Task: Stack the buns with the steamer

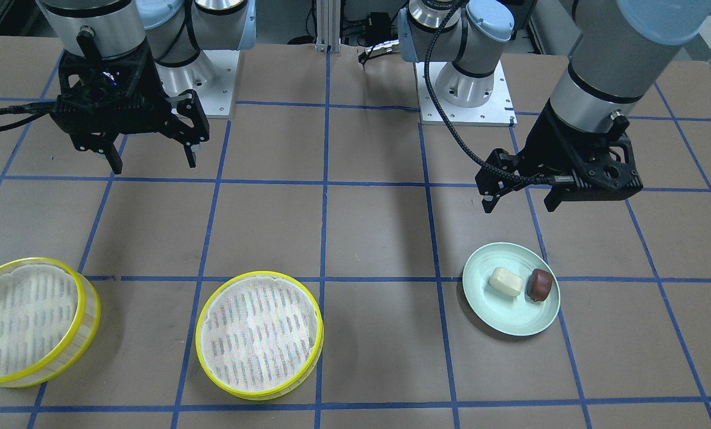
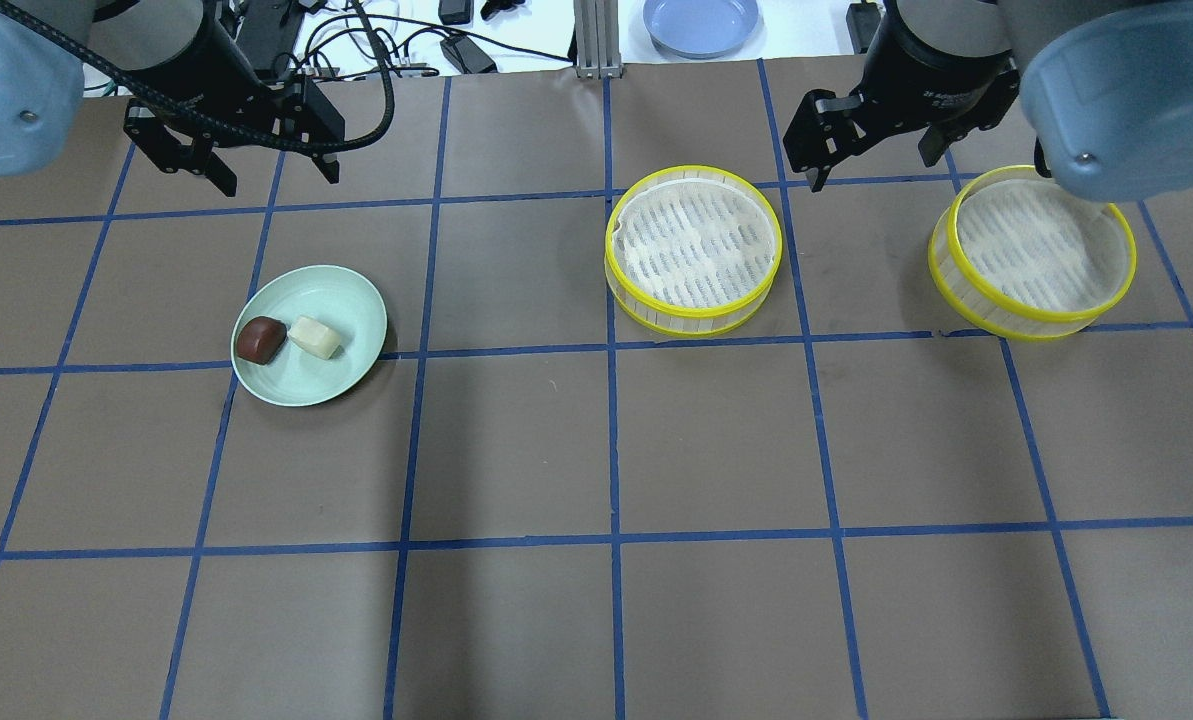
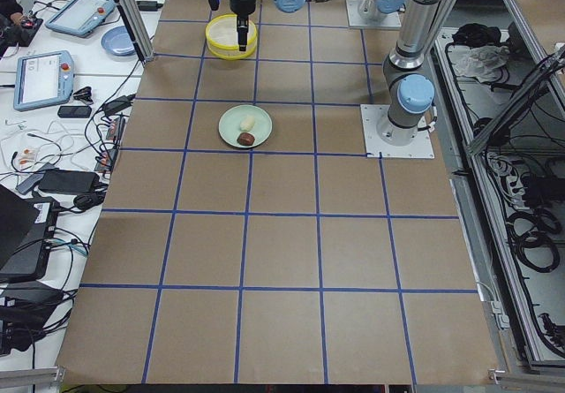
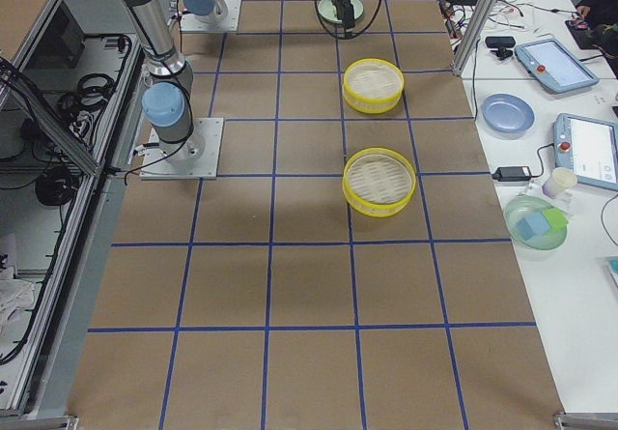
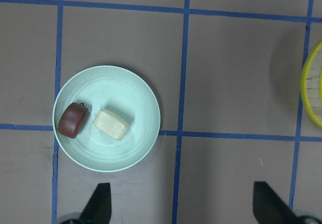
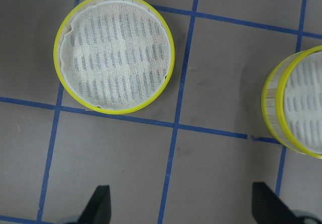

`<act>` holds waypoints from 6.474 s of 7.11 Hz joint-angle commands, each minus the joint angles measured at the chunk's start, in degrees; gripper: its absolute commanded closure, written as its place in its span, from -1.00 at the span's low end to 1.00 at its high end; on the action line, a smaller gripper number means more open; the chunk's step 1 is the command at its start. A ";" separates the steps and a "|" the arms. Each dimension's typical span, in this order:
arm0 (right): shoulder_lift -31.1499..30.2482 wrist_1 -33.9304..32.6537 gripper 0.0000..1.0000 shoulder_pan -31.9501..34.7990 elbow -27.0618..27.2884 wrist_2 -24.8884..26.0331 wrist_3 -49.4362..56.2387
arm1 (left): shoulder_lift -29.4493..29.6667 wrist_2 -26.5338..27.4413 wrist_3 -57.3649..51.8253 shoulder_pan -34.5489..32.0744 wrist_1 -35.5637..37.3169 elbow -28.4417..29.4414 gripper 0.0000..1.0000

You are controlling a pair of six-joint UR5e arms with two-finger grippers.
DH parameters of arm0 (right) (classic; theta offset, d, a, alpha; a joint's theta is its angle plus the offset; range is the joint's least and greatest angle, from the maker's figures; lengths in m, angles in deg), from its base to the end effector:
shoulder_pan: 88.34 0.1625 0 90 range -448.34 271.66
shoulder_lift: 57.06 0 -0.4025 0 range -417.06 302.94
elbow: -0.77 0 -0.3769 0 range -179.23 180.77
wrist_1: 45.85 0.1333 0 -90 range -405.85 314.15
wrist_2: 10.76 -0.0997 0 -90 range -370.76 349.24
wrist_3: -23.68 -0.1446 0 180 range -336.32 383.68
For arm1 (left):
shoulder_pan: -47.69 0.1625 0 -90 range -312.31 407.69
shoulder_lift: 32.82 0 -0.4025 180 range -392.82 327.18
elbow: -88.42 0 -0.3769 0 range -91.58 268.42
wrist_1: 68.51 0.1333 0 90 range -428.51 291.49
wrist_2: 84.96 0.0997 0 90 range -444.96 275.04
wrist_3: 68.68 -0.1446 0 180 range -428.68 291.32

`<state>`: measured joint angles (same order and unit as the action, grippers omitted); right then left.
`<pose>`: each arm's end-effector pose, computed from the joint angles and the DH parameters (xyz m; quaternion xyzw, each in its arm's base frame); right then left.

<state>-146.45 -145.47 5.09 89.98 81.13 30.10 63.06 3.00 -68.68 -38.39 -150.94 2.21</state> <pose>0.1585 -0.4954 0.4407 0.0841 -0.9927 0.0849 0.0187 -0.1018 -0.5392 0.4148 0.0333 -0.9981 0.0484 0.0161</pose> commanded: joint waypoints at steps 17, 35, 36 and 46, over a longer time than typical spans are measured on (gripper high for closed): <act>9.47 -2.92 -1.00 -20.45 -0.18 -1.89 0.61 | 17.66 -0.94 -6.85 10.06 12.73 -11.26 -1.00; 30.85 -20.62 -0.09 -36.21 -3.96 0.83 29.53 | 20.73 -32.74 25.20 -10.83 38.96 -4.85 1.00; 30.76 -20.53 0.03 -36.21 -4.04 1.01 29.53 | 23.45 -32.93 28.53 -11.90 42.49 -4.85 1.00; 31.55 -21.31 0.36 -36.21 -3.78 -0.48 29.53 | 17.08 -9.68 20.31 -9.75 16.85 3.84 -1.00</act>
<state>-114.91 -166.24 -31.13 86.17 81.36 59.68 83.01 -13.12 -39.55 -51.42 -123.80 3.63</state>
